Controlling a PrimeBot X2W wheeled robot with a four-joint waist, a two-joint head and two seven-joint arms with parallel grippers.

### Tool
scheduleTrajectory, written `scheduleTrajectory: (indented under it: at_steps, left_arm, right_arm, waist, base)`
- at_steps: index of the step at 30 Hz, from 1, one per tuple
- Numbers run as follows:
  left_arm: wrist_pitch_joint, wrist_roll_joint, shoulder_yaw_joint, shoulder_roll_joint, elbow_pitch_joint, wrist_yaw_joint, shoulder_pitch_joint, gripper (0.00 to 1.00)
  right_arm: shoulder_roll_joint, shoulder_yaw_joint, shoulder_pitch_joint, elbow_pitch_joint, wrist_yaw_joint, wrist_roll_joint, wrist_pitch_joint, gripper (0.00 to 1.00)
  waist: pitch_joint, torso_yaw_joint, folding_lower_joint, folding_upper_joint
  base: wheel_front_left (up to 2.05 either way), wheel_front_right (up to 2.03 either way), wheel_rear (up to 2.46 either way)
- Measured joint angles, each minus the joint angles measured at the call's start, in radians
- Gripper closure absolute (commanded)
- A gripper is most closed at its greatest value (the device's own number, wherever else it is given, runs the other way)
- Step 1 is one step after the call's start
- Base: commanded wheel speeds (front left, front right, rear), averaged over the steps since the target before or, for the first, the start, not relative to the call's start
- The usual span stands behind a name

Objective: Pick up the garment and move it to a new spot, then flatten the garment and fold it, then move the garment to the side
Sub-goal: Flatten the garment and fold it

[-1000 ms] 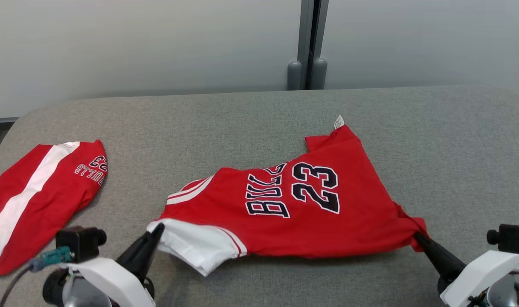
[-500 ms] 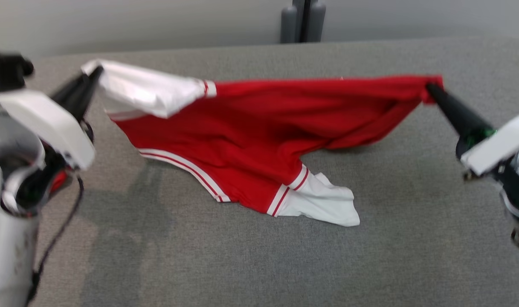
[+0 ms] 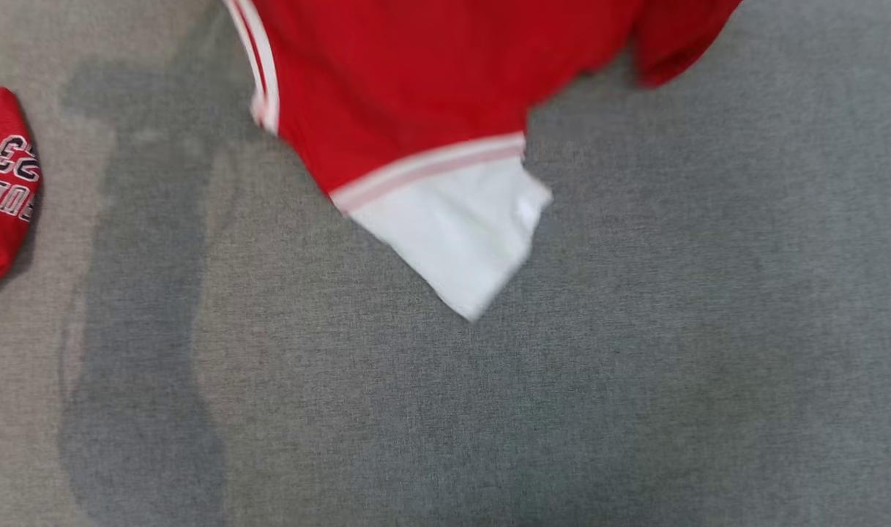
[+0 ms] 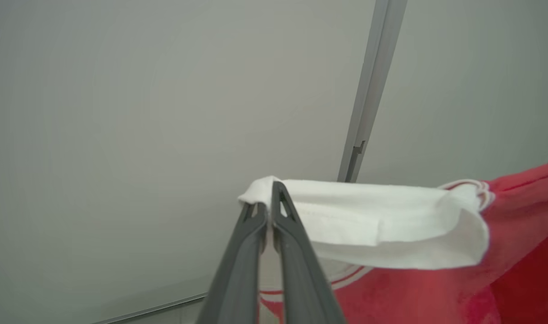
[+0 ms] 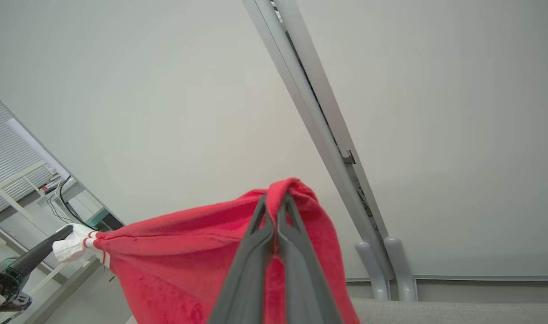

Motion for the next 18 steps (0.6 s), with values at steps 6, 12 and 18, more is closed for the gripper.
scheduleTrajectory:
  at_steps: [6,12,18]
  left_arm:
    - [-0.118,0.018,-0.045,0.004,0.137,0.0,-0.233,1.0]
    - [-0.185,0.016,-0.075,-0.008,0.242,0.0,-0.343,1.0]
    - [-0.154,-0.049,-0.166,-0.009,0.338,0.0,-0.313,1.0]
  right_arm:
    - [0.027,0.029,-0.214,0.072,0.0,-0.009,-0.108,1.0]
    - [0.028,0.091,-0.295,0.12,0.0,-0.009,-0.161,1.0]
    - [-0.005,0.204,-0.227,0.129,0.0,0.063,-0.15,1.0]
  waist:
    - [0.076,0.001,0.0,-0.0001]
    - [0.081,-0.001,0.0,0.0]
    - [0.044,0.01,0.0,0.0]
  base:
    - [0.0,0.0,0.0]
    - [0.0,0.0,0.0]
    - [0.0,0.0,0.0]
